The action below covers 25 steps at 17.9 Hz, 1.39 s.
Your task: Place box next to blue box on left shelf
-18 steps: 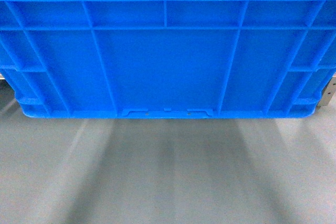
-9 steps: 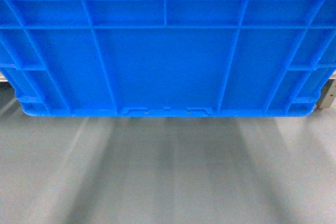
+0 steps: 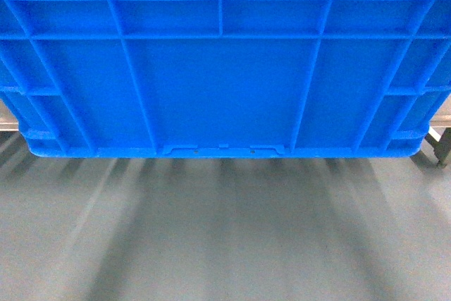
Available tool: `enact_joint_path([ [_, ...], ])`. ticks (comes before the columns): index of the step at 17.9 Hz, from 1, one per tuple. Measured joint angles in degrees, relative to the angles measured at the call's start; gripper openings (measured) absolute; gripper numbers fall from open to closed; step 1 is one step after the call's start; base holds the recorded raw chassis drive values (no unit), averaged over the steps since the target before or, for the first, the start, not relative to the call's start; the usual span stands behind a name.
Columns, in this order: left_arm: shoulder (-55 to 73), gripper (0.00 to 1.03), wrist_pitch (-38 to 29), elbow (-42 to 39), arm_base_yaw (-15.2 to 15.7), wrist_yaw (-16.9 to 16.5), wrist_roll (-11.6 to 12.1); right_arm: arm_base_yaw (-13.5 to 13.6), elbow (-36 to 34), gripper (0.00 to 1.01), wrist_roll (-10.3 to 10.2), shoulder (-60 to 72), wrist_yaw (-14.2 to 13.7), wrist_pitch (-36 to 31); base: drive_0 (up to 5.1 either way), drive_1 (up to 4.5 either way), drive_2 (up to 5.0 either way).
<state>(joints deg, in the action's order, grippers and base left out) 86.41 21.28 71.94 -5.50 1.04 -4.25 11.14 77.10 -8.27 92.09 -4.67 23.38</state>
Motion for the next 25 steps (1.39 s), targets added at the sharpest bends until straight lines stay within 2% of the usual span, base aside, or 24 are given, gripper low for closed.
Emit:
enact_joint_path([
  [25,0.07,0.06,-0.2,0.0,0.02,0.0,-0.02,0.0,0.02,0.08,0.0,0.09,-0.02,-0.17,0.0,0.0,0.0],
])
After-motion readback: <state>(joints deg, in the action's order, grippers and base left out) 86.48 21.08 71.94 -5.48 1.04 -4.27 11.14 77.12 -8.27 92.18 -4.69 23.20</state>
